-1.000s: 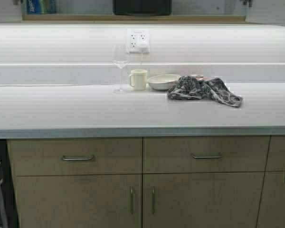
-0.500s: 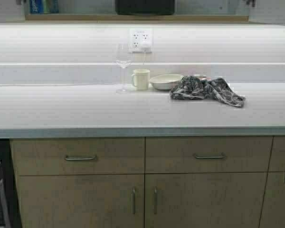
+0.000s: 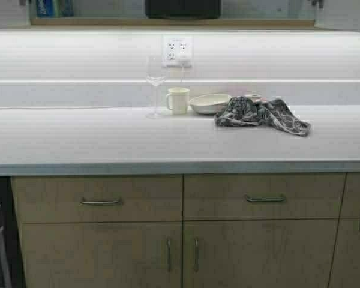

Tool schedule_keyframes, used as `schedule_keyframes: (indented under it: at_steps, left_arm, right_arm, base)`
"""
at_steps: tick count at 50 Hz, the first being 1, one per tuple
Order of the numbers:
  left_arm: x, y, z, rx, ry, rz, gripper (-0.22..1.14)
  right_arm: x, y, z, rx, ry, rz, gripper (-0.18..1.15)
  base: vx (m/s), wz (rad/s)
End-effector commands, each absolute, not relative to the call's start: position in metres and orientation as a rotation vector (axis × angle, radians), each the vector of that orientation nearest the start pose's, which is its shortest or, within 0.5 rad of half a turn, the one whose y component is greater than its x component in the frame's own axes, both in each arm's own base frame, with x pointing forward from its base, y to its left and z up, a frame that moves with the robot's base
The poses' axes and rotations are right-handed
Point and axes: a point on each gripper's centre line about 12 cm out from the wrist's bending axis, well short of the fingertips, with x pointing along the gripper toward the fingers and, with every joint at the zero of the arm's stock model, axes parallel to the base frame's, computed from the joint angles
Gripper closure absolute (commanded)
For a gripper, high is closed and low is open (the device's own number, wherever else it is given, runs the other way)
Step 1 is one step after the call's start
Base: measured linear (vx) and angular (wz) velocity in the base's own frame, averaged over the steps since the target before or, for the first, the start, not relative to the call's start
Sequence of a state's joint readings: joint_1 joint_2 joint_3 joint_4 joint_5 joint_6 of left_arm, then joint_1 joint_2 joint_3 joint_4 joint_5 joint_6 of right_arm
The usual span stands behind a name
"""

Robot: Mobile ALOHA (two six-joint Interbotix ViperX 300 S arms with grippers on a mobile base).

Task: Open the cabinet, put the pot inside, then close it

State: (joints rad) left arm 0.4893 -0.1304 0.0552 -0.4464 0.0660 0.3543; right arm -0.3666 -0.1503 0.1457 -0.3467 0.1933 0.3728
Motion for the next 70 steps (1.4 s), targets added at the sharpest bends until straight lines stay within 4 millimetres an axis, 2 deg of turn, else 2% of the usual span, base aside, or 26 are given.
schedule_keyframes:
  at_steps: [1, 8, 15, 25, 30, 38, 44, 49, 53, 62, 70]
  left_arm:
    - [0.393, 0.166, 0.465, -0.089, -0.052, 0.377, 0.88]
    - [0.393, 0.136, 0.463, -0.097, -0.045, 0.312, 0.88]
    - [0.382, 0.102, 0.467, -0.094, -0.066, 0.243, 0.88]
    - [0.354, 0.058, 0.471, -0.093, -0.093, 0.148, 0.88]
    - [0.335, 0.046, 0.467, -0.088, -0.093, 0.123, 0.88]
    - [0.306, 0.032, 0.449, -0.082, -0.063, 0.091, 0.88]
    - [0.296, 0.017, 0.441, -0.065, -0.054, 0.045, 0.88]
    - [0.302, 0.004, 0.442, -0.040, -0.049, 0.003, 0.88]
    - [0.317, -0.004, 0.447, -0.035, -0.050, -0.021, 0.88]
    - [0.361, -0.017, 0.458, -0.040, -0.046, -0.057, 0.88]
    - [0.400, -0.043, 0.462, -0.054, -0.040, -0.119, 0.88]
  right_arm:
    - [0.407, -0.133, 0.434, 0.048, 0.118, -0.364, 0.90]
    - [0.412, -0.099, 0.441, 0.038, 0.104, -0.284, 0.90]
    - [0.411, -0.066, 0.449, 0.031, 0.087, -0.207, 0.90]
    - [0.387, -0.024, 0.456, 0.023, 0.069, -0.108, 0.90]
    - [0.368, -0.006, 0.447, 0.027, 0.084, -0.063, 0.90]
    - [0.334, 0.021, 0.414, 0.029, 0.143, 0.021, 0.90]
    - [0.315, 0.034, 0.399, 0.029, 0.154, 0.069, 0.90]
    - [0.307, 0.041, 0.396, 0.045, 0.152, 0.098, 0.90]
    - [0.302, 0.045, 0.392, 0.068, 0.160, 0.114, 0.90]
    - [0.291, 0.046, 0.380, 0.082, 0.180, 0.122, 0.90]
    - [0.282, 0.045, 0.380, 0.085, 0.171, 0.122, 0.90]
  base:
    - [0.02, 0.01]
    - [0.01, 0.01]
    - [0.00, 0.00]
    - [0.00, 0.00]
    - [0.00, 0.00]
    - [0.00, 0.01]
    - [0.01, 0.01]
    - [0.01, 0.00]
    - [0.02, 0.00]
    - [0.02, 0.01]
    - [0.03, -0.01]
